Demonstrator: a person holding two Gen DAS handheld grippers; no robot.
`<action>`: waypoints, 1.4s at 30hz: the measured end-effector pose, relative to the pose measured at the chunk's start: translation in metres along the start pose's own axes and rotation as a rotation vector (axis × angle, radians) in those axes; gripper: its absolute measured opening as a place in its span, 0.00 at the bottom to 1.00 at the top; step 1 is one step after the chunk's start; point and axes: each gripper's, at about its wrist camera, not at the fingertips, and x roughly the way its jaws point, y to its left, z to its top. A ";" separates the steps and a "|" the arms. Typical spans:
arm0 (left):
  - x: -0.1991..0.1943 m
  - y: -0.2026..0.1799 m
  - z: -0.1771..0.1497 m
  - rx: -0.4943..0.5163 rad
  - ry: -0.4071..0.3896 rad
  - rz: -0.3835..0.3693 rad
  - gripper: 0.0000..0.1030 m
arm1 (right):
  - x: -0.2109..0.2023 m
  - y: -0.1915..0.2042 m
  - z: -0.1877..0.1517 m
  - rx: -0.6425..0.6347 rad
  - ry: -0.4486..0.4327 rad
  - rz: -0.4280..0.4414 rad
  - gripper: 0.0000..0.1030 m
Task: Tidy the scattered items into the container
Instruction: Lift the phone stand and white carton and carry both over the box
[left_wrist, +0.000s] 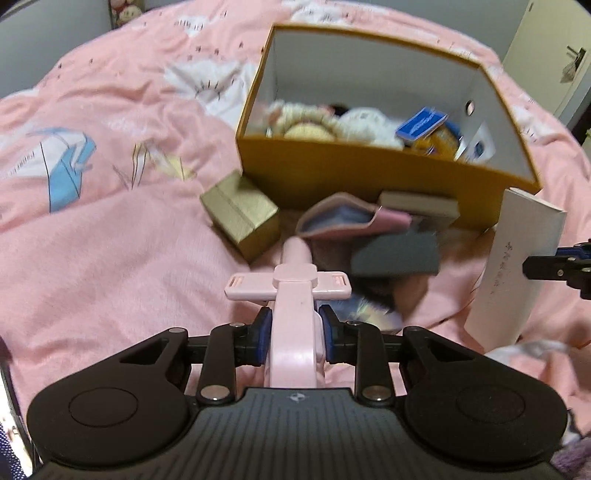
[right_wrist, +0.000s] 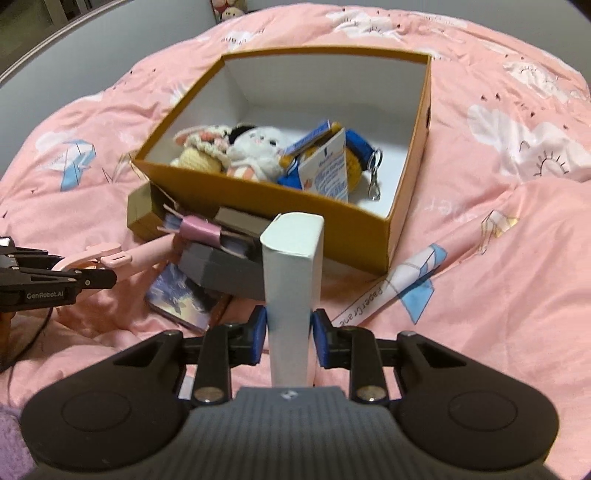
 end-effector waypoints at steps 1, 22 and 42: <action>-0.004 -0.002 0.001 0.002 -0.012 -0.005 0.30 | -0.003 0.000 0.001 -0.001 -0.008 -0.001 0.28; -0.056 -0.020 0.015 0.019 -0.142 -0.138 0.30 | -0.062 0.000 0.035 0.001 -0.136 0.049 0.28; -0.085 -0.033 0.075 0.108 -0.338 -0.182 0.30 | -0.091 -0.009 0.103 -0.008 -0.277 -0.003 0.28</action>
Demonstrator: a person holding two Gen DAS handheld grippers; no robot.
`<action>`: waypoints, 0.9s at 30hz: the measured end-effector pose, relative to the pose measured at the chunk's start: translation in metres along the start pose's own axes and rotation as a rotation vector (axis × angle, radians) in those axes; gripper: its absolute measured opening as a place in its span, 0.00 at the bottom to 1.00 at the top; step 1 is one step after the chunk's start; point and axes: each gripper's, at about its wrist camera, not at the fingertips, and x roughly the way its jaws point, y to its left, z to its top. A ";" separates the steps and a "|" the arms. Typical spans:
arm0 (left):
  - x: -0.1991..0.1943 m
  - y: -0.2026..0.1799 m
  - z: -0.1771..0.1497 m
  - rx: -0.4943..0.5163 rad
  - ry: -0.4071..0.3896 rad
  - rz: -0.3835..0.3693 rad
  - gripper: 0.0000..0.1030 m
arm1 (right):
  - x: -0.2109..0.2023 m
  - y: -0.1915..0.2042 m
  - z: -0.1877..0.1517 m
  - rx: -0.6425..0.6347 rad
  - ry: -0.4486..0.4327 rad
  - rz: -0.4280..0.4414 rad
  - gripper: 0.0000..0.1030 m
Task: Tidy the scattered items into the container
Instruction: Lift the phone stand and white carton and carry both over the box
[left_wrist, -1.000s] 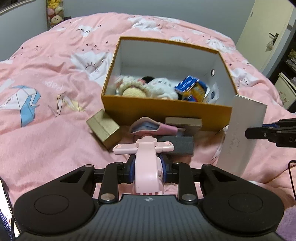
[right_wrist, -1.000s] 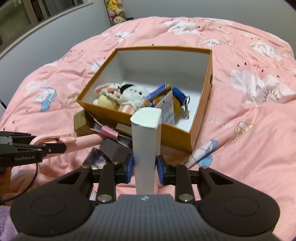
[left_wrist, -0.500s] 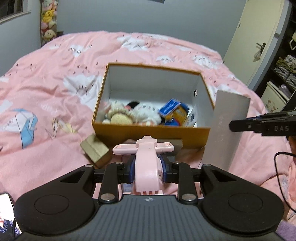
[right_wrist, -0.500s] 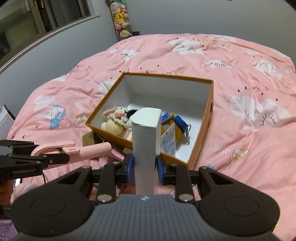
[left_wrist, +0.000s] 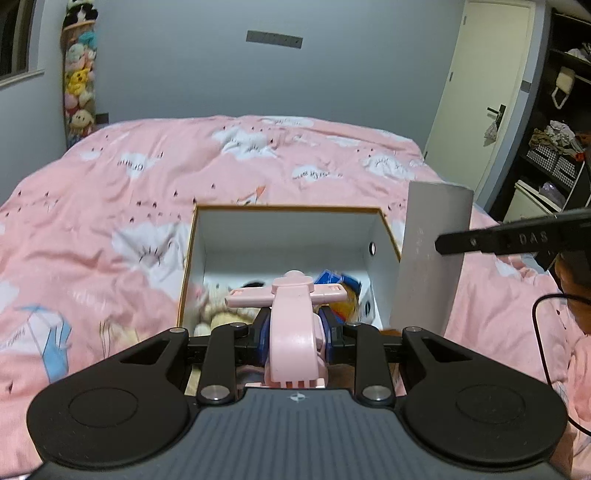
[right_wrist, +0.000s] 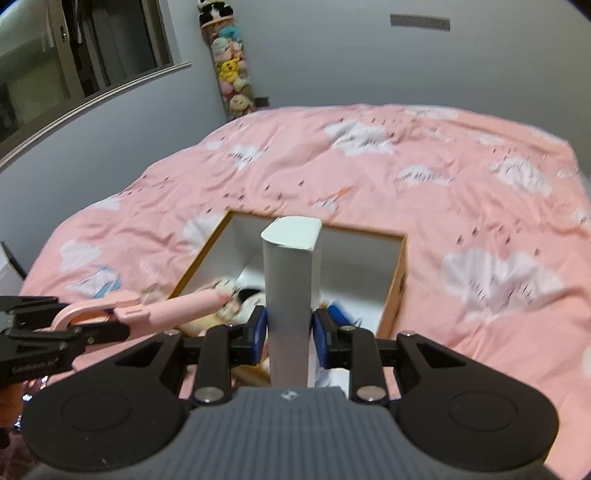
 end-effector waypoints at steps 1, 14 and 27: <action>0.003 0.000 0.002 0.005 -0.005 -0.004 0.30 | 0.003 0.000 0.005 -0.010 -0.006 -0.021 0.28; 0.048 -0.005 0.011 0.033 -0.037 -0.060 0.30 | 0.082 -0.005 0.022 -0.003 0.165 -0.149 0.28; 0.069 -0.004 0.018 0.026 -0.021 -0.109 0.30 | 0.146 -0.025 0.009 0.113 0.390 -0.199 0.28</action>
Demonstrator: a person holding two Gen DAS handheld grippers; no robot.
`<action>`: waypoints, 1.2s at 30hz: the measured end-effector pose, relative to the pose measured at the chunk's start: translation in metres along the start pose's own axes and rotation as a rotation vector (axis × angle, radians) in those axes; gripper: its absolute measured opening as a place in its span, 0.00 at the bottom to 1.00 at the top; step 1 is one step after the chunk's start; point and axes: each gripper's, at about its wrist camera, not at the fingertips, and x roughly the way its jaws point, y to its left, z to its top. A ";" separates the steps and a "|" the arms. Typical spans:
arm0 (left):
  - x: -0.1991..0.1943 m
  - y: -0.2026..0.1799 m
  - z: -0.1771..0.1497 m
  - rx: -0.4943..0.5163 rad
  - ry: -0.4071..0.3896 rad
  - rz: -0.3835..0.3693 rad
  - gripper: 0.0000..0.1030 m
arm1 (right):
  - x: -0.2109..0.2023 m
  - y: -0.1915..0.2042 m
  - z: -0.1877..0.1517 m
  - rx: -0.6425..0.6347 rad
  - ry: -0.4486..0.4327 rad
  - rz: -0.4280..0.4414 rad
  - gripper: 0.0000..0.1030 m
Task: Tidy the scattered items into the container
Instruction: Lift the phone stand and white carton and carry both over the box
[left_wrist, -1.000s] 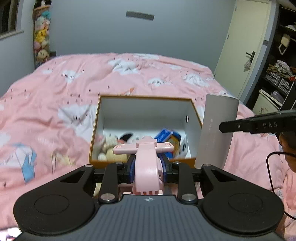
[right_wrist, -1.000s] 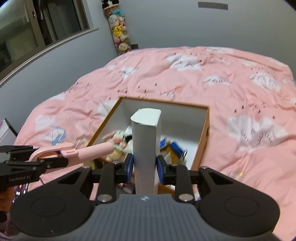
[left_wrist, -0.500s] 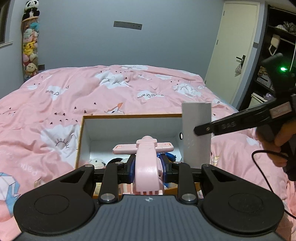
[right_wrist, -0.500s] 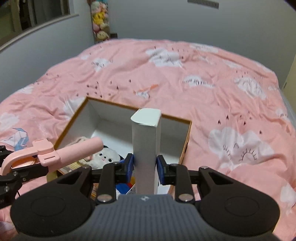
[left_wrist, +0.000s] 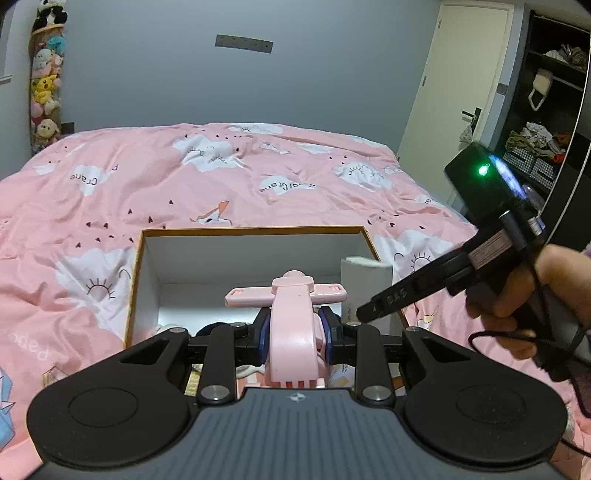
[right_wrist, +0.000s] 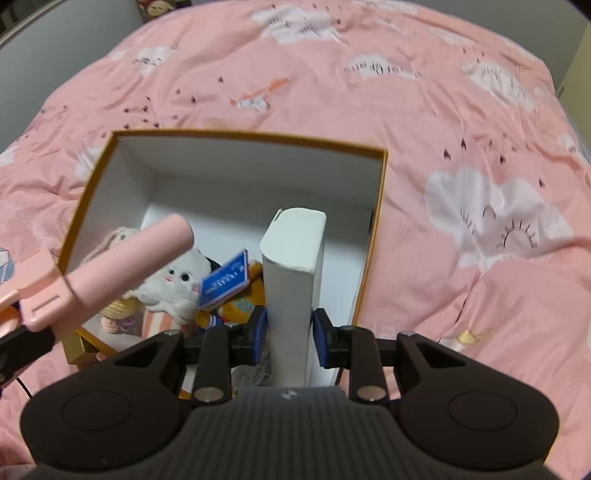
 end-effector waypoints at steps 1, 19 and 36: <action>0.002 0.000 0.000 0.001 0.001 -0.003 0.30 | 0.002 -0.001 0.000 0.005 0.004 -0.004 0.28; 0.031 -0.005 0.005 -0.007 0.041 -0.026 0.30 | -0.005 -0.015 0.006 0.039 -0.104 -0.030 0.28; 0.053 -0.018 0.006 0.041 0.081 -0.036 0.30 | 0.017 0.000 0.045 -0.191 -0.097 -0.084 0.24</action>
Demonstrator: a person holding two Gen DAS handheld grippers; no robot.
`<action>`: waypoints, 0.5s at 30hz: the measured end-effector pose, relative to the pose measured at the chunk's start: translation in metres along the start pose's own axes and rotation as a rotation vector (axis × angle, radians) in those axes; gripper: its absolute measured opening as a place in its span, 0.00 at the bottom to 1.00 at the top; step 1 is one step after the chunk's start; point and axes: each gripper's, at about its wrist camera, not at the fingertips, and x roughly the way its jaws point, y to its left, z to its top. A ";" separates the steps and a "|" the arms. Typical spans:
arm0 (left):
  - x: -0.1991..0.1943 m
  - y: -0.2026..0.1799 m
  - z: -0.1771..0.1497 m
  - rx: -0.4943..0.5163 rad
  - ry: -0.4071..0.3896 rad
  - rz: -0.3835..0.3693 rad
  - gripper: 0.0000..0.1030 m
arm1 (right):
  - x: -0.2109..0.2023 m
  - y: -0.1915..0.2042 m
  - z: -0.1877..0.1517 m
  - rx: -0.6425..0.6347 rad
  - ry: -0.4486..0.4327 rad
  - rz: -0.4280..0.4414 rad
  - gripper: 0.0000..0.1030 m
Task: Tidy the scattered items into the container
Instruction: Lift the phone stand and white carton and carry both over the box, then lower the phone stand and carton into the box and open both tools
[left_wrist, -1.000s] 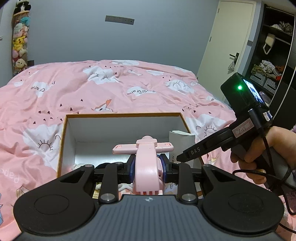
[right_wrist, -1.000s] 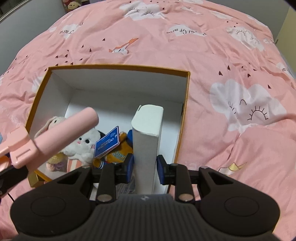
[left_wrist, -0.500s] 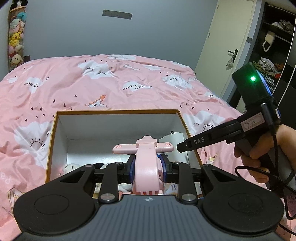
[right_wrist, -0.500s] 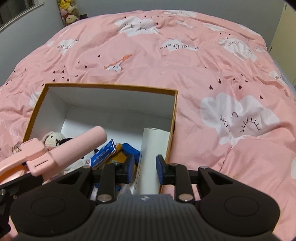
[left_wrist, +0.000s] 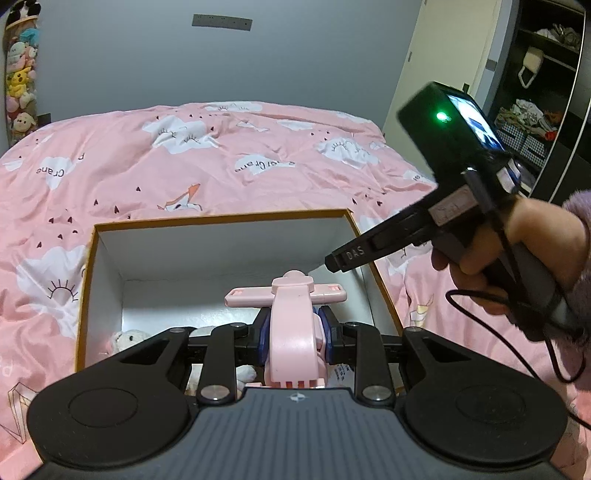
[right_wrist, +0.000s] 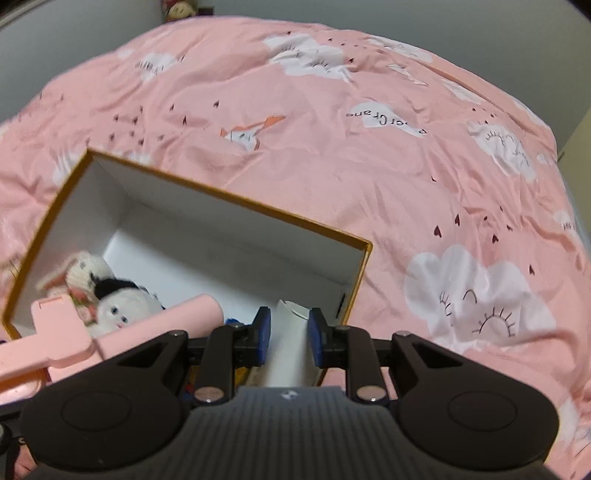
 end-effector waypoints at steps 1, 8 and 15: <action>0.003 0.000 0.000 0.002 0.005 -0.001 0.30 | 0.003 0.001 0.000 -0.017 0.007 -0.003 0.24; 0.015 0.000 0.001 0.004 0.022 0.002 0.30 | 0.023 -0.003 -0.002 -0.037 0.079 0.038 0.20; 0.019 0.001 0.006 -0.004 0.000 -0.014 0.30 | -0.014 -0.015 -0.014 0.020 -0.059 0.045 0.21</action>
